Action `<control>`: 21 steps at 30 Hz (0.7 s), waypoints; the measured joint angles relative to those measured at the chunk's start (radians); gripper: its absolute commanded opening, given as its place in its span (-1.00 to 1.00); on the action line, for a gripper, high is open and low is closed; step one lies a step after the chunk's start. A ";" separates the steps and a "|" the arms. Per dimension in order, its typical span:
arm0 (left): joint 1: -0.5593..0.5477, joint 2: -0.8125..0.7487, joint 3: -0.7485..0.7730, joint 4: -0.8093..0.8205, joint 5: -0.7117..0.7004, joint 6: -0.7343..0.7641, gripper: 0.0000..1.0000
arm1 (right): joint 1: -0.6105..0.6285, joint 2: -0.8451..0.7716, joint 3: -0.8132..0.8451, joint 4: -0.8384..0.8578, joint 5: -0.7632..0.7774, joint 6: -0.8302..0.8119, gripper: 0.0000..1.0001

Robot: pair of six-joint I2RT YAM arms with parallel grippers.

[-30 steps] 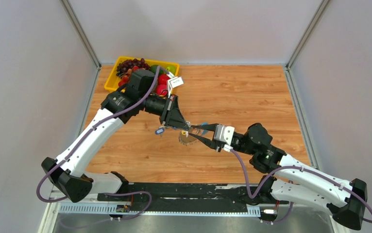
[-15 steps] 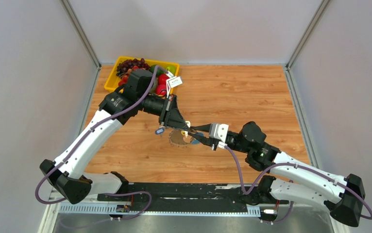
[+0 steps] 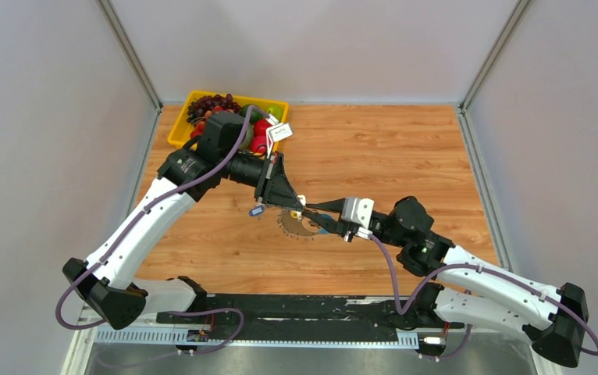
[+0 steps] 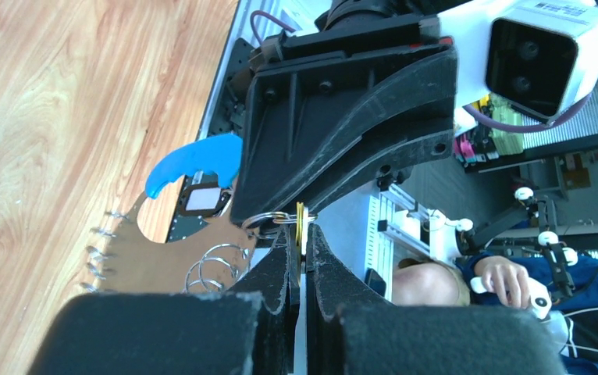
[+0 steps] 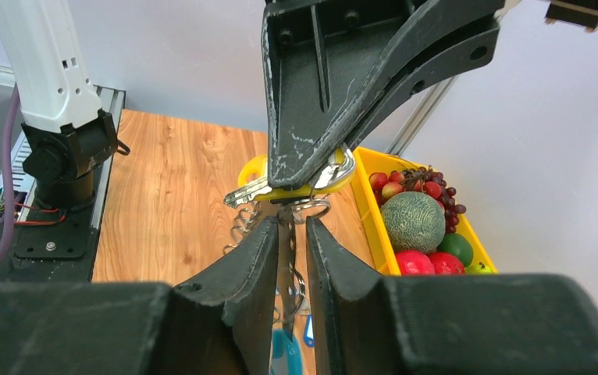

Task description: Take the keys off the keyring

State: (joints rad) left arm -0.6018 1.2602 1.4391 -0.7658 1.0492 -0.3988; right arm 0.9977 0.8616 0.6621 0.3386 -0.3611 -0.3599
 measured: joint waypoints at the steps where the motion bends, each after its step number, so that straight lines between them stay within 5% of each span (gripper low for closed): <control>1: 0.000 0.000 0.000 0.000 0.000 0.001 -1.00 | 0.000 -0.009 0.000 0.001 0.000 0.000 -0.51; 21: 0.000 0.000 0.000 0.001 -0.002 0.002 -1.00 | -0.001 -0.004 0.000 0.041 -0.008 0.020 -0.60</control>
State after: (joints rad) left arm -0.6018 1.2598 1.4391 -0.7647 1.0470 -0.3973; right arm 0.9970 0.8577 0.6621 0.3794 -0.3687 -0.3401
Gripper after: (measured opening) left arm 0.018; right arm 0.217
